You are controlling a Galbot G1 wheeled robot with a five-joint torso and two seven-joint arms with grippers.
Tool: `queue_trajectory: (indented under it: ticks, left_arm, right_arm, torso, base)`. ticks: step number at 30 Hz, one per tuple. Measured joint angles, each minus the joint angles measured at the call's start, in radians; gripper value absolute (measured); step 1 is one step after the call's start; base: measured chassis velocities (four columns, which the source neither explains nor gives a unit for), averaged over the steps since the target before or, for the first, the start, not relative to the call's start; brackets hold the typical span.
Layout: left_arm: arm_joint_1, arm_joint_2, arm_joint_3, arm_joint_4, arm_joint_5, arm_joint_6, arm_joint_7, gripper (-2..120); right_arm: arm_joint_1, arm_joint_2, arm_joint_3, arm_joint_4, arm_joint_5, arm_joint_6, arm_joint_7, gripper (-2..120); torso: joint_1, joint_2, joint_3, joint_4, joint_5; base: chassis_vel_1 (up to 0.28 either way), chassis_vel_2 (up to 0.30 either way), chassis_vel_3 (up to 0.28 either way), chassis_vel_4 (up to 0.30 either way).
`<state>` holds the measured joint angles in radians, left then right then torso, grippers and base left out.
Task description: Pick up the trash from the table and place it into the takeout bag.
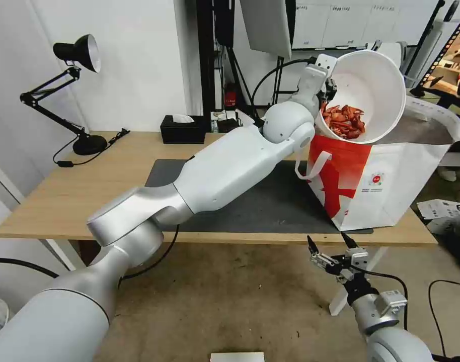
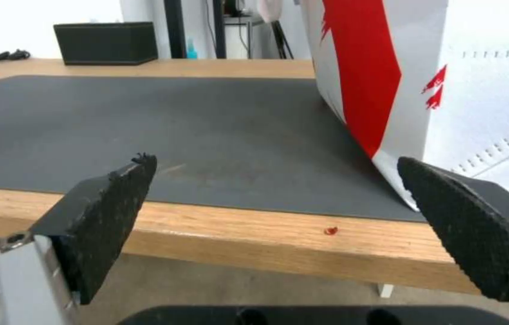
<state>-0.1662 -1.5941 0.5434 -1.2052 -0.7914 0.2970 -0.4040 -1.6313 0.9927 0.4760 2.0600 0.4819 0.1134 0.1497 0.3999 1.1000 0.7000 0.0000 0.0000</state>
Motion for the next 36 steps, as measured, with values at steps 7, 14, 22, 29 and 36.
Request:
queue_trajectory:
  ticks: [7, 14, 22, 29, 36]
  left_arm:
    - [-0.005, 0.0, 0.019, -0.016, -0.001, -0.01, 0.053, 0]
    - [-0.012, 0.0, 0.032, -0.017, -0.004, -0.016, 0.07, 13]
    - [-0.011, 0.001, 0.022, -0.028, -0.014, -0.003, 0.079, 44]
    - [0.0, 0.001, 0.01, -0.035, -0.024, 0.012, 0.079, 66]
    - [0.051, 0.054, -0.007, -0.084, -0.054, 0.028, 0.062, 94]
  right_arm:
    - [0.0, 0.0, 0.0, 0.0, 0.0, 0.0, 0.0, 100]
    - [0.0, 0.0, 0.0, 0.0, 0.0, 0.0, 0.0, 100]
    - [0.0, 0.0, 0.0, 0.0, 0.0, 0.0, 0.0, 100]
    - [0.0, 0.0, 0.0, 0.0, 0.0, 0.0, 0.0, 100]
    - [0.0, 0.0, 0.0, 0.0, 0.0, 0.0, 0.0, 100]
  torso:
    - [0.0, 0.0, 0.0, 0.0, 0.0]
    - [0.0, 0.0, 0.0, 0.0, 0.0]
    - [0.0, 0.0, 0.0, 0.0, 0.0]
    - [0.0, 0.0, 0.0, 0.0, 0.0]
    - [0.0, 0.0, 0.0, -0.0002, 0.0]
  base:
    - [0.0, 0.0, 0.0, 0.0]
    - [0.0, 0.0, 0.0, 0.0]
    - [0.0, 0.0, 0.0, 0.0]
    - [0.0, 0.0, 0.0, 0.0]
    - [0.0, 0.0, 0.0, 0.0]
